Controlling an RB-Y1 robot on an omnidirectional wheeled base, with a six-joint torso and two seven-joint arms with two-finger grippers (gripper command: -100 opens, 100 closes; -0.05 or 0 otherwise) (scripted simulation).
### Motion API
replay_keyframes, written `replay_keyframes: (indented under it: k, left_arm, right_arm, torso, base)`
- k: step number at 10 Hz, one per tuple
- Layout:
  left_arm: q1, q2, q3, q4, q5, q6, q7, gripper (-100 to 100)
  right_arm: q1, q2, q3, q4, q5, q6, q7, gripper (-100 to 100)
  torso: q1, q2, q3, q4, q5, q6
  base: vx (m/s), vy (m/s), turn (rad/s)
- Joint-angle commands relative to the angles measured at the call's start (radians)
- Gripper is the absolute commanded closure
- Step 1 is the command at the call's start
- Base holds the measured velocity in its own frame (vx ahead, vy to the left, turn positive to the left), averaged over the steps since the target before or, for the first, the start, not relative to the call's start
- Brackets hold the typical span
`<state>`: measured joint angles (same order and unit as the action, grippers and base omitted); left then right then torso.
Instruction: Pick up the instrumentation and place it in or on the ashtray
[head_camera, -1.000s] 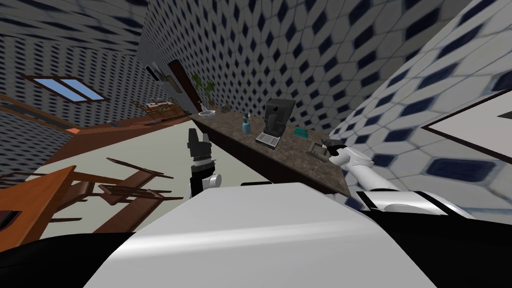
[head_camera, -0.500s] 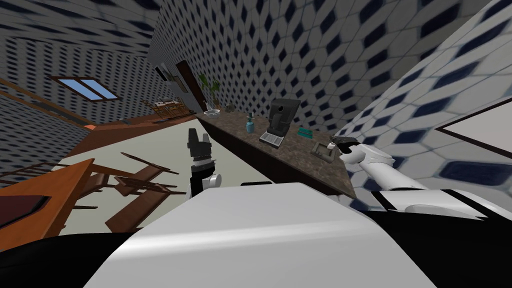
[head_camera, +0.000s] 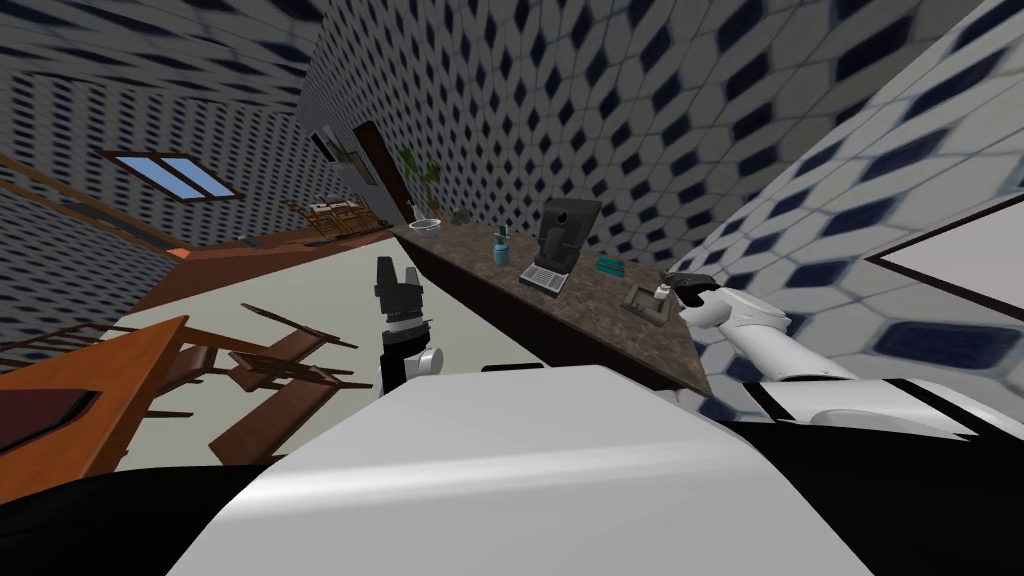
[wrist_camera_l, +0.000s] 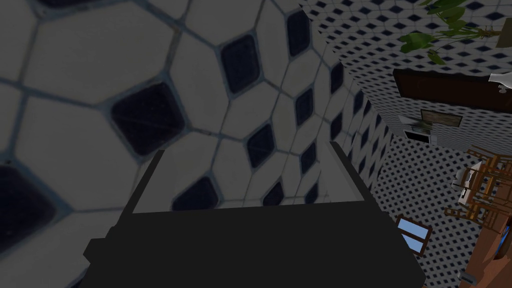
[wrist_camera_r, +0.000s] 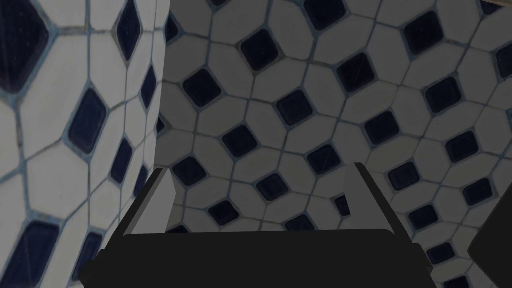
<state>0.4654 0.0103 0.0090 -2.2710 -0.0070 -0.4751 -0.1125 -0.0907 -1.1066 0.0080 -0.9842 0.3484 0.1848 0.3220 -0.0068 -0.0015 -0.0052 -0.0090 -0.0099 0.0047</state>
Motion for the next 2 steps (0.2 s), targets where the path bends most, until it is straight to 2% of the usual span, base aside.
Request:
replay_keyframes:
  k: [1, 2]
  left_arm:
    - [0.000, 0.000, 0.000, 0.000, 0.000, 0.000, 0.000, 0]
    - [0.000, 0.000, 0.000, 0.000, 0.000, 0.000, 0.000, 0]
  right_arm:
    - [0.000, 0.000, 0.000, 0.000, 0.000, 0.000, 0.000, 0]
    - [0.000, 0.000, 0.000, 0.000, 0.000, 0.000, 0.000, 0]
  torso:
    - [0.000, 0.000, 0.000, 0.000, 0.000, 0.000]
    - [0.000, 0.000, 0.000, 0.000, 0.000, 0.000]
  base:
    - [0.000, 0.000, 0.000]
    - [0.000, 0.000, 0.000]
